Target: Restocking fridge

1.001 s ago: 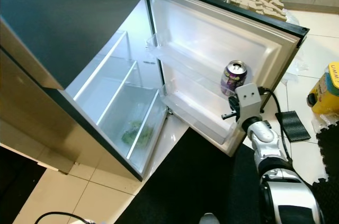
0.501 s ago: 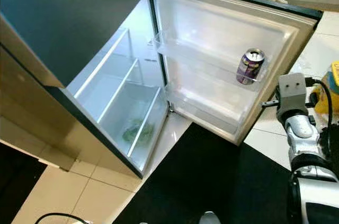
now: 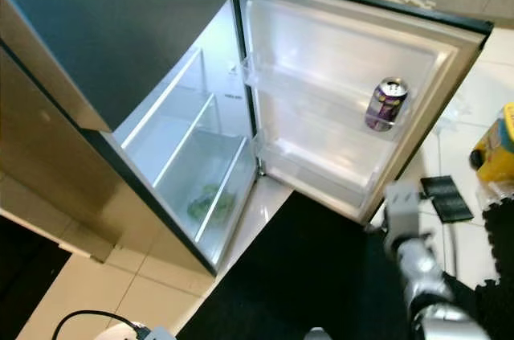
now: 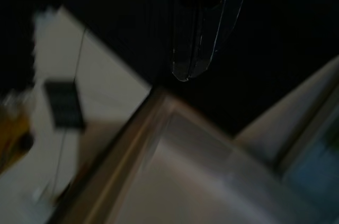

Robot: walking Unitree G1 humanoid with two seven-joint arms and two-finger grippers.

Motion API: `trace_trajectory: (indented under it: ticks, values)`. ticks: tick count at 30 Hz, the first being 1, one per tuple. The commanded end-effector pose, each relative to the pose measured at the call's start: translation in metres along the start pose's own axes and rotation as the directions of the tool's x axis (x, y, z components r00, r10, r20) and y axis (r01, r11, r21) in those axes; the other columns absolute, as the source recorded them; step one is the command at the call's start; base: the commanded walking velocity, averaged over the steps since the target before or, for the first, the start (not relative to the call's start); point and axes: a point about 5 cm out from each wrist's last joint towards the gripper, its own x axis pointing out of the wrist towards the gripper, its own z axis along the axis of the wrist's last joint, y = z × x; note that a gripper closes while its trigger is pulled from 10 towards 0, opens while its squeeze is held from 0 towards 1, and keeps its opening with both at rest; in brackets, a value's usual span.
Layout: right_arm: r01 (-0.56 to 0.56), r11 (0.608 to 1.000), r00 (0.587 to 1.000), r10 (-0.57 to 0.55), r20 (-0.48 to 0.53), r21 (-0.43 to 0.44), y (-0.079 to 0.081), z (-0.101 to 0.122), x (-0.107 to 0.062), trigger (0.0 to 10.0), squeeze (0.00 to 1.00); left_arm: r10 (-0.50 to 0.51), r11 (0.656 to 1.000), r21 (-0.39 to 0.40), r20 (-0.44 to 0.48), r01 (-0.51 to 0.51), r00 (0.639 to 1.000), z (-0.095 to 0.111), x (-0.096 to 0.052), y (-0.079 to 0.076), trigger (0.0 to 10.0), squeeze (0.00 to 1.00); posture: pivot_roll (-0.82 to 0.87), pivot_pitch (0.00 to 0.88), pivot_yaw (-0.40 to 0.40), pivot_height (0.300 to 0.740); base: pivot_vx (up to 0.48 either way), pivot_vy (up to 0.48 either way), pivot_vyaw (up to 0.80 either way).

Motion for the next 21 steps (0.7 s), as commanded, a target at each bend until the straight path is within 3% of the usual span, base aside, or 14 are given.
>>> trace_trajectory:
  ticks: [1,2,3,4,5,9,15,21]
  values:
    - [-0.031,1.000,0.994,0.030,-0.108,-0.006,0.012,-0.029,-0.010,10.0,0.00,-0.002,0.999,-0.034,-0.040,0.001,0.999,-0.009,-0.001,-0.006,10.0,0.00,-0.11,0.090,0.042,0.740,0.000,0.000,0.00]
    - [-0.049,0.999,0.983,0.048,-0.180,-0.003,0.020,-0.048,-0.018,10.0,0.00,0.006,0.999,-0.041,-0.036,-0.007,0.999,-0.006,0.000,-0.005,10.0,0.00,-0.12,0.070,0.037,0.740,0.000,0.000,0.00]
    - [-0.049,0.999,0.983,0.048,-0.180,-0.003,0.020,-0.048,-0.018,10.0,0.00,0.006,0.999,-0.041,-0.036,-0.007,0.999,-0.006,0.000,-0.005,10.0,0.00,-0.12,0.070,0.037,0.740,0.000,0.000,0.00]
    - [-0.085,0.996,0.950,0.082,-0.301,0.005,0.035,-0.082,-0.037,10.0,0.00,0.021,0.998,-0.051,-0.032,-0.023,0.999,-0.002,0.001,-0.003,10.0,0.00,-0.12,0.052,0.033,0.740,0.000,0.000,0.00]
    - [-0.099,0.995,0.930,0.095,-0.355,0.008,0.041,-0.096,-0.046,10.0,0.00,0.027,0.998,-0.057,-0.032,-0.028,0.999,-0.001,0.001,-0.002,10.0,0.00,-0.12,0.030,0.027,0.740,0.000,0.000,0.00]
    - [-0.125,0.992,0.875,0.120,-0.470,0.022,0.052,-0.125,-0.068,10.0,0.00,0.040,0.996,-0.073,-0.032,-0.043,0.999,0.003,0.001,-0.001,10.0,0.00,-0.13,0.001,0.024,0.740,0.000,0.000,0.00]
    - [-0.143,0.989,0.814,0.142,-0.563,0.043,0.063,-0.148,-0.088,10.0,0.00,0.050,0.995,-0.083,-0.034,-0.053,0.998,0.007,0.002,0.000,10.0,0.00,-0.13,0.000,0.024,0.740,0.000,0.000,0.00]
    - [-0.180,0.983,0.811,0.169,-0.561,0.035,0.069,-0.145,-0.085,10.0,0.00,0.044,0.996,-0.081,-0.048,-0.048,0.998,0.006,0.002,0.001,10.0,0.00,-0.14,0.000,0.027,0.740,0.000,0.000,0.00]
